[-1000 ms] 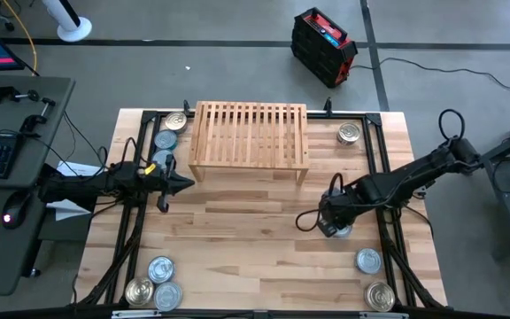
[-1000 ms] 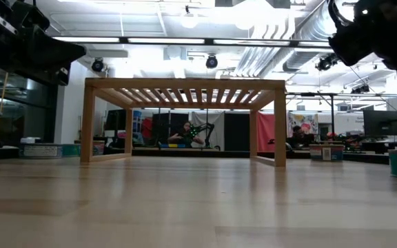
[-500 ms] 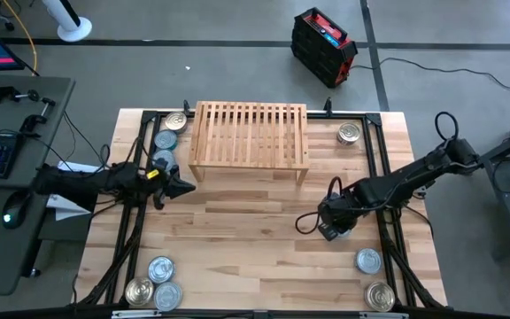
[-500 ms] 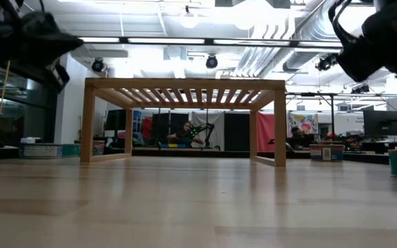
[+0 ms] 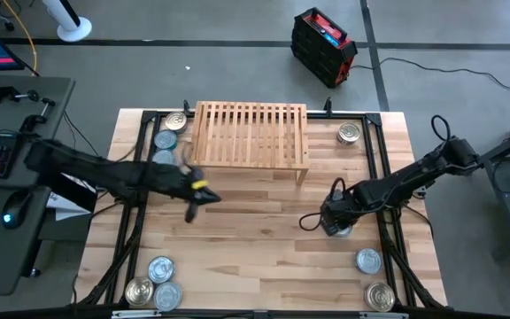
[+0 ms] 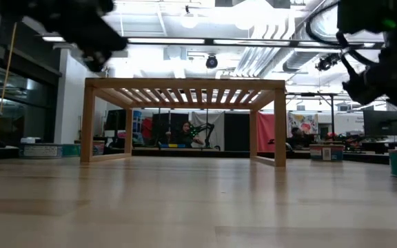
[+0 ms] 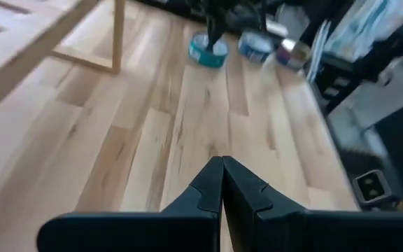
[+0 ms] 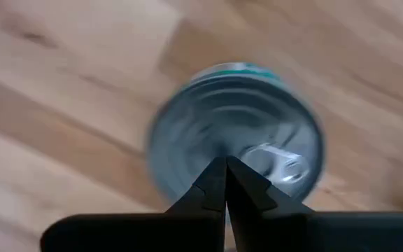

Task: Stack canned seafood by type on shelf
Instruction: Put the green tuna can on the shelf

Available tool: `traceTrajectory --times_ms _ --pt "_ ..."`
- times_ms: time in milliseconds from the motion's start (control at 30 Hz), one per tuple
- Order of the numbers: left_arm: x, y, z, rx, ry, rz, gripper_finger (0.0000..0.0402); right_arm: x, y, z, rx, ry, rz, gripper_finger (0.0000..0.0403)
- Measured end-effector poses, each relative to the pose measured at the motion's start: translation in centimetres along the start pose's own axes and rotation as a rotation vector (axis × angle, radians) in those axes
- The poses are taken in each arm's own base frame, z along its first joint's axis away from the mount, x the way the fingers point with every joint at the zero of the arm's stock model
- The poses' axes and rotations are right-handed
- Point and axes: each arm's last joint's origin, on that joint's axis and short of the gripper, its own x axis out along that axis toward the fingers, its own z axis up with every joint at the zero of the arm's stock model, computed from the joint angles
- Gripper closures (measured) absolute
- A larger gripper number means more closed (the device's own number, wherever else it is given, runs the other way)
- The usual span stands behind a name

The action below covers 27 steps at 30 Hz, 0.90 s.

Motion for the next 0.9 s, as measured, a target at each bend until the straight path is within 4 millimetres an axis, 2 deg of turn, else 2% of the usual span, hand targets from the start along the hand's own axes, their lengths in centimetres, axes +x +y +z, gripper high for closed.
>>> traceTrajectory --times_ms 200,300,433,700,800,900 --pt "5.3 -2.0 1.6 0.032 0.102 0.017 0.0402 0.3 0.2 0.4 -0.023 -0.115 0.03 0.0403" --pt "7.7 -3.0 1.8 0.022 0.139 0.031 0.0402 0.5 1.2 0.9 -0.072 -0.231 0.094 0.0403" --pt "10.4 -4.6 1.6 0.004 0.141 0.085 0.0402 1.8 3.1 1.6 -0.184 -0.324 0.154 0.0403" --pt "14.7 -7.5 1.2 0.001 0.134 0.109 0.0402 5.0 8.3 3.1 -0.38 -0.493 0.449 0.0403" --pt "15.9 -8.0 0.9 0.038 0.151 0.107 0.0402 4.8 9.2 3.2 -0.451 -0.536 0.535 0.0403" --pt "16.7 -8.0 0.8 0.08 0.155 0.108 0.0402 3.8 9.0 2.7 -0.496 -0.54 0.548 0.0403"
